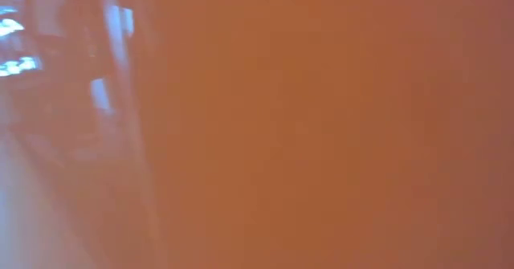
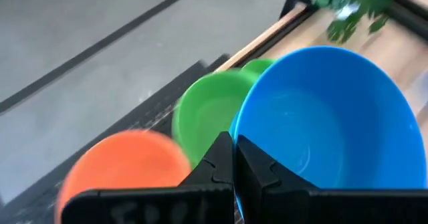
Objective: Pick & Place Mini bowls
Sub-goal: Stack the blue bowl on top of the blue bowl on the shelf
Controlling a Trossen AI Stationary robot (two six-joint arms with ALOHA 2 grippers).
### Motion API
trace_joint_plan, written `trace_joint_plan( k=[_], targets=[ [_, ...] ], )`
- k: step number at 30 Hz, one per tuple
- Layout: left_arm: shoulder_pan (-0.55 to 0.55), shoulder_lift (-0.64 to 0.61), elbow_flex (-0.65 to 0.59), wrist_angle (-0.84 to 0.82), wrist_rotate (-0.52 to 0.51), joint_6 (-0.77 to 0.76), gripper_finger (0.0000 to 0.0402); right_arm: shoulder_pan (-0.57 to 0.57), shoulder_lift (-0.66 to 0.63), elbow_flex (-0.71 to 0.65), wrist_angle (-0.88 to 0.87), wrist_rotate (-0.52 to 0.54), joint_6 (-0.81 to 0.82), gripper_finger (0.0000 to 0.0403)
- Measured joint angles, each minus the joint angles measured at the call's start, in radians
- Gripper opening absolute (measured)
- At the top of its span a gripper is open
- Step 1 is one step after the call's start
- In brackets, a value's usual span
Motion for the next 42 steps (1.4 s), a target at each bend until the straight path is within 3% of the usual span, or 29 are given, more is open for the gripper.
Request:
trace_joint_plan(
  k=[8, 19, 34, 42],
  targets=[
    [0.142, -0.101, 0.000, -0.160, 0.104, 0.145, 0.0000, 0.000, -0.015, -0.002, -0.003, 0.000, -0.008, 0.0112],
    [0.231, -0.145, 0.000, -0.401, 0.092, 0.286, 0.0000, 0.000, -0.009, -0.004, -0.003, -0.004, -0.012, 0.0101],
    [0.254, -0.138, 0.000, -0.445, -0.319, 0.153, 0.0000, 0.000, -0.008, -0.004, -0.003, -0.049, -0.008, 0.0082],
    [0.258, -0.137, -0.041, -0.446, -0.399, -0.038, 0.0000, 0.000, -0.008, -0.005, -0.003, -0.049, -0.007, 0.0084]
  ],
)
